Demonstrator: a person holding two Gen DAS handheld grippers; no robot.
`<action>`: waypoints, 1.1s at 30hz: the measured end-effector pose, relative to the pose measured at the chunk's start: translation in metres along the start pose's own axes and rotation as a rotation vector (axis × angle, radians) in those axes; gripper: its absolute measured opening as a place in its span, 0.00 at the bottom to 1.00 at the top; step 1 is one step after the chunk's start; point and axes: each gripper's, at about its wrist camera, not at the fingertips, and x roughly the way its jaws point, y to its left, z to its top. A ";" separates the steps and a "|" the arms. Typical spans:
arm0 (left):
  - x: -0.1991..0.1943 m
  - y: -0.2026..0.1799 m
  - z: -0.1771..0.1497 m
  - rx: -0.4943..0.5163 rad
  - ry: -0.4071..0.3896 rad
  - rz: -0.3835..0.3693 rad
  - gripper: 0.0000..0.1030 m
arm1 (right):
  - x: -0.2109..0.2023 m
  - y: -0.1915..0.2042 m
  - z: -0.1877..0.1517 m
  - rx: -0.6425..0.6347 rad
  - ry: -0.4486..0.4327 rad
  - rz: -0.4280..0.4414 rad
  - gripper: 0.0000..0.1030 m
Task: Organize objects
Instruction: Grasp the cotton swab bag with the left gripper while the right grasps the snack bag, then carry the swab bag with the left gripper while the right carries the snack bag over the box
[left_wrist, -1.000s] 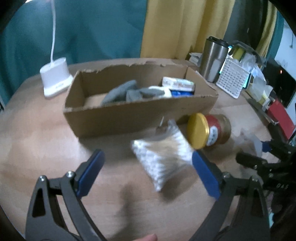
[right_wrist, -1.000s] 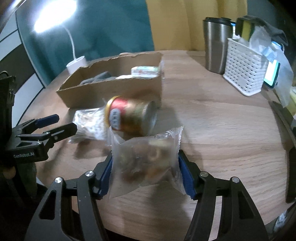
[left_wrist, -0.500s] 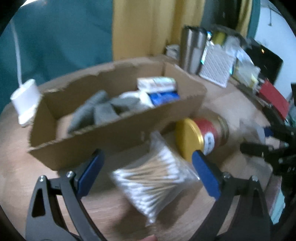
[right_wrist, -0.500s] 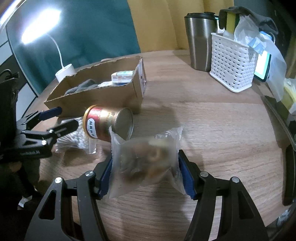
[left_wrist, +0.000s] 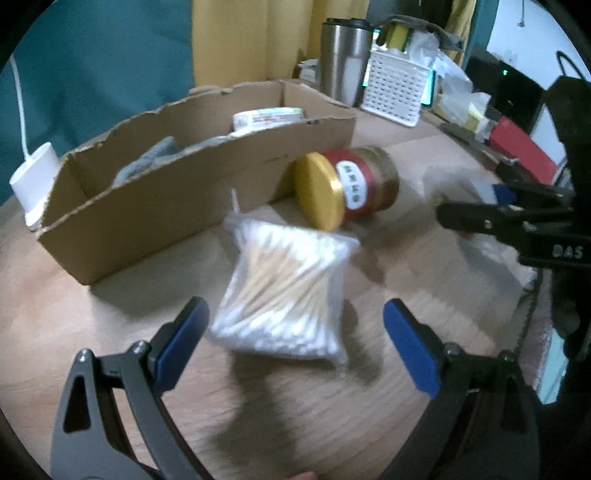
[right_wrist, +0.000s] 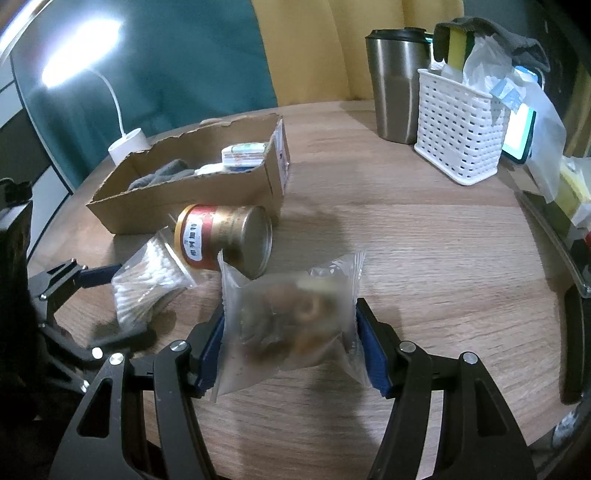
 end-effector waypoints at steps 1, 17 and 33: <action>-0.001 0.001 0.001 -0.002 -0.008 0.023 0.94 | -0.001 0.001 0.000 -0.002 -0.001 0.000 0.65; 0.009 0.003 0.003 0.052 -0.024 0.066 0.52 | -0.010 0.007 0.015 -0.021 -0.037 -0.005 0.65; -0.060 0.051 0.004 -0.138 -0.163 0.082 0.52 | -0.021 0.051 0.047 -0.117 -0.086 0.021 0.65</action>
